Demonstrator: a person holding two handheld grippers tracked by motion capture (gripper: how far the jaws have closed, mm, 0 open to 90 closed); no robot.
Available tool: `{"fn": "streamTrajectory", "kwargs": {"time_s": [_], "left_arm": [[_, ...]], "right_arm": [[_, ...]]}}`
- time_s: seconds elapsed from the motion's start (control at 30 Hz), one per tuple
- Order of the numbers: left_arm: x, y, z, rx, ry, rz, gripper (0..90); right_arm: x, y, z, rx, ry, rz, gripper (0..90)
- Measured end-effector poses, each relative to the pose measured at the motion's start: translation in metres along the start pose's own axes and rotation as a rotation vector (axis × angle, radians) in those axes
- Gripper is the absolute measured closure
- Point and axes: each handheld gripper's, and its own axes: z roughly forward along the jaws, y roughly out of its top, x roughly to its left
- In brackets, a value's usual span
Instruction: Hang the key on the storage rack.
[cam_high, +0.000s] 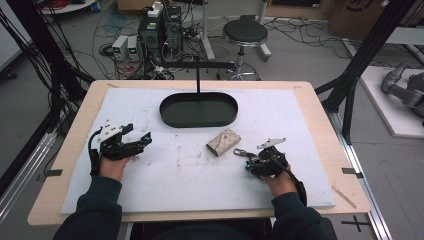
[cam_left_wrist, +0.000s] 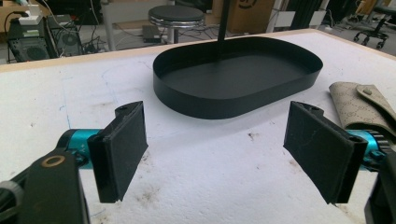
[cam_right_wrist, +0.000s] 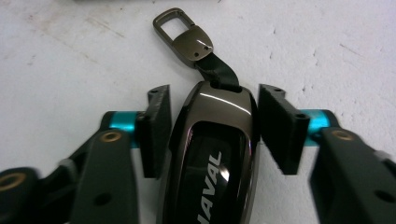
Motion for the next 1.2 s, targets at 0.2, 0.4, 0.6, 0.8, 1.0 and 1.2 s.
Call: {"fn": "streamTrajectory", "kwargs": {"time_s": [0.2,0.4,0.6,0.8,1.0,1.2], "left_arm": [[0.000,0.000,0.000,0.005,0.000,0.003,21.0],[0.000,0.000,0.000,0.005,0.000,0.000,21.1],[0.000,0.000,0.000,0.006,-0.001,-0.003,21.2],[0.002,-0.001,0.001,0.010,0.001,-0.003,21.4],[0.001,-0.001,0.002,0.015,-0.001,-0.004,21.5],[0.002,-0.002,0.003,0.018,-0.001,-0.010,21.6]], "right_arm": [[-0.001,-0.002,-0.002,0.020,0.011,0.019,35.9],[0.002,0.005,-0.005,0.060,0.013,0.017,49.3],[0.004,0.009,-0.009,0.006,0.009,-0.023,49.6],[0.003,0.024,-0.025,-0.099,-0.004,-0.060,49.6],[-0.007,0.050,-0.045,-0.203,0.040,-0.022,49.7],[-0.013,0.092,-0.057,-0.293,0.004,-0.045,49.7]]}}
